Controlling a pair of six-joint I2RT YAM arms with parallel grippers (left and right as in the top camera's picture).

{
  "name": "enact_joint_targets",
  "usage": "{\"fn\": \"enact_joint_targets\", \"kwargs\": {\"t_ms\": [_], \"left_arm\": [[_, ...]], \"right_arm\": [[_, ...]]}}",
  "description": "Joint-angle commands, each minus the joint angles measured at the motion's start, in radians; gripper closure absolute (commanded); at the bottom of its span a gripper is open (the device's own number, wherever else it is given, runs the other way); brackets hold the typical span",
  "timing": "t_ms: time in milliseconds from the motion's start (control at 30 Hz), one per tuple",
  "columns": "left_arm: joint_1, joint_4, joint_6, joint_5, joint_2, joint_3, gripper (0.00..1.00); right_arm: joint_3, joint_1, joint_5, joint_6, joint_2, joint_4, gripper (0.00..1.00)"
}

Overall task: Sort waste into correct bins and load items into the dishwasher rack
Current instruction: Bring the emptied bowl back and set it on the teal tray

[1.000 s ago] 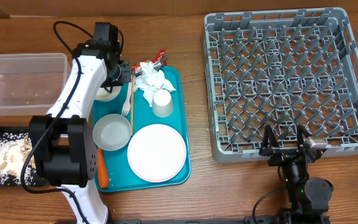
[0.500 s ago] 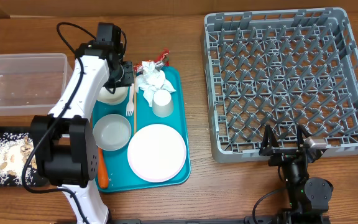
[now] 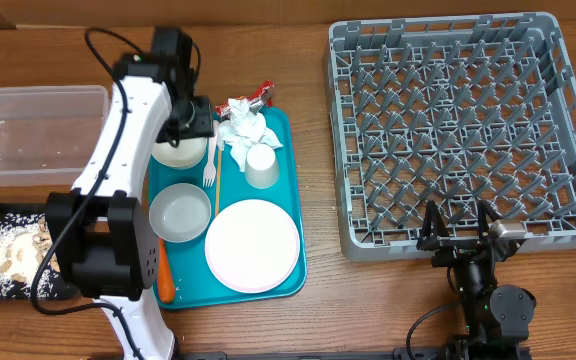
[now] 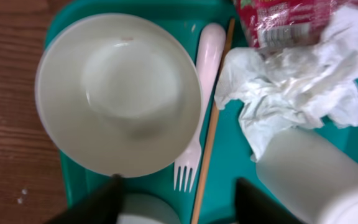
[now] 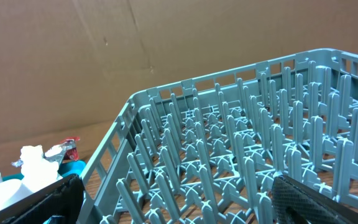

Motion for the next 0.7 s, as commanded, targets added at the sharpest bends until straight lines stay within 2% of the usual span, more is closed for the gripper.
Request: {"fn": "enact_joint_targets", "kwargs": {"t_ms": [0,33,267,467,567,667], "left_arm": [[-0.001,-0.095,-0.006,0.008,0.002,0.134,0.05],[-0.001,-0.130,-0.008,0.008,0.002,0.163,0.00],[0.010,-0.320,-0.133,0.005,-0.008,0.314,0.00],[0.112,-0.448,-0.243,-0.006,-0.059,0.334,0.00],[0.183,-0.484,-0.238,0.015,-0.080,0.333,0.00],[0.221,-0.483,-0.149,0.103,-0.105,0.328,0.00]], "right_arm": [[-0.010,-0.003,0.006,-0.008,-0.008,0.005,0.00],[-0.010,-0.003,0.006,-0.008,-0.008,0.005,0.00],[-0.010,-0.003,0.006,-0.008,-0.008,0.005,0.00],[-0.010,-0.003,0.006,-0.008,-0.008,0.005,0.00],[-0.010,-0.003,0.006,-0.008,-0.008,0.005,0.00],[-0.010,-0.003,0.006,-0.008,-0.008,0.005,0.00]]}}
